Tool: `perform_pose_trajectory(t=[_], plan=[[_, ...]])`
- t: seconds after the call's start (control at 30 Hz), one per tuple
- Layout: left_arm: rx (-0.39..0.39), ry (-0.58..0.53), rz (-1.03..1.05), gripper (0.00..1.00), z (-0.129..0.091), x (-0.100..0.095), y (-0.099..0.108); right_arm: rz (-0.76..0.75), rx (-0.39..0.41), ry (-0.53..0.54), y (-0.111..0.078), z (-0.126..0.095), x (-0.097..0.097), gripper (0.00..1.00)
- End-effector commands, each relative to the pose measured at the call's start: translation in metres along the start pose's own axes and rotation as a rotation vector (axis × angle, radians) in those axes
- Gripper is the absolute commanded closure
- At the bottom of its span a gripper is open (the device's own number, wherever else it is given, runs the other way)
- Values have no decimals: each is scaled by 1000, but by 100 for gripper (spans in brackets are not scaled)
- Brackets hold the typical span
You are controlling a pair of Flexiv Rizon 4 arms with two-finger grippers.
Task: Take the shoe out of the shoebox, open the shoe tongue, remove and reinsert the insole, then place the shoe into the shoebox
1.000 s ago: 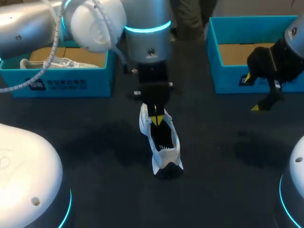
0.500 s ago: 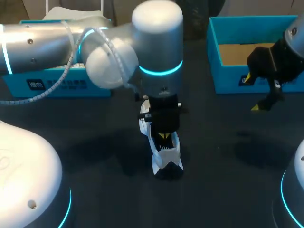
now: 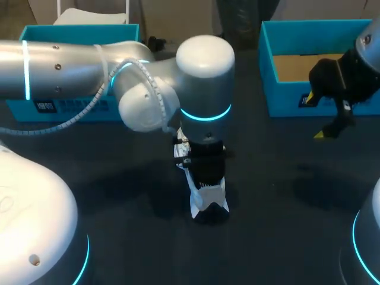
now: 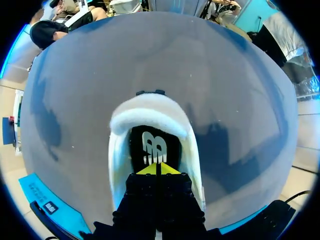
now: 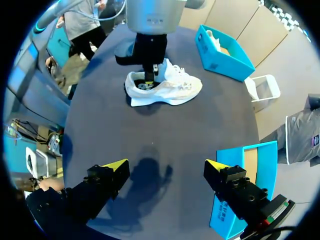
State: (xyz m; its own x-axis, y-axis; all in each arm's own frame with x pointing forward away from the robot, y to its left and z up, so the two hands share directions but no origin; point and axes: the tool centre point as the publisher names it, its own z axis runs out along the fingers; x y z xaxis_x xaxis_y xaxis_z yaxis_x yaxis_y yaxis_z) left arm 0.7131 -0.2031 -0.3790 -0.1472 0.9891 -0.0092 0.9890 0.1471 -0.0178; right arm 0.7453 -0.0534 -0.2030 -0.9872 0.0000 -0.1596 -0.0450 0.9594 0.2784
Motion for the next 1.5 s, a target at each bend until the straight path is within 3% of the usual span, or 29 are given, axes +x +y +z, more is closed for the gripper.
perform_pose_trajectory(t=[0.03,0.3,0.67,1.2,1.37,1.5], plan=[[5,11,-13,100,21,-4,2,1,2,0,0,1,0,0],[-4,20,-35,100,33,-3,4,1,2,0,0,1,0,0],[19,-71,16,100,-9,-3,-9,1,2,0,0,1,0,0],[74,-29,37,100,26,-17,-29,1,2,0,0,1,0,0],[73,-20,36,100,27,-15,-27,1,2,0,0,1,0,0],[49,-35,30,100,10,-9,-23,1,2,0,0,1,0,0]])
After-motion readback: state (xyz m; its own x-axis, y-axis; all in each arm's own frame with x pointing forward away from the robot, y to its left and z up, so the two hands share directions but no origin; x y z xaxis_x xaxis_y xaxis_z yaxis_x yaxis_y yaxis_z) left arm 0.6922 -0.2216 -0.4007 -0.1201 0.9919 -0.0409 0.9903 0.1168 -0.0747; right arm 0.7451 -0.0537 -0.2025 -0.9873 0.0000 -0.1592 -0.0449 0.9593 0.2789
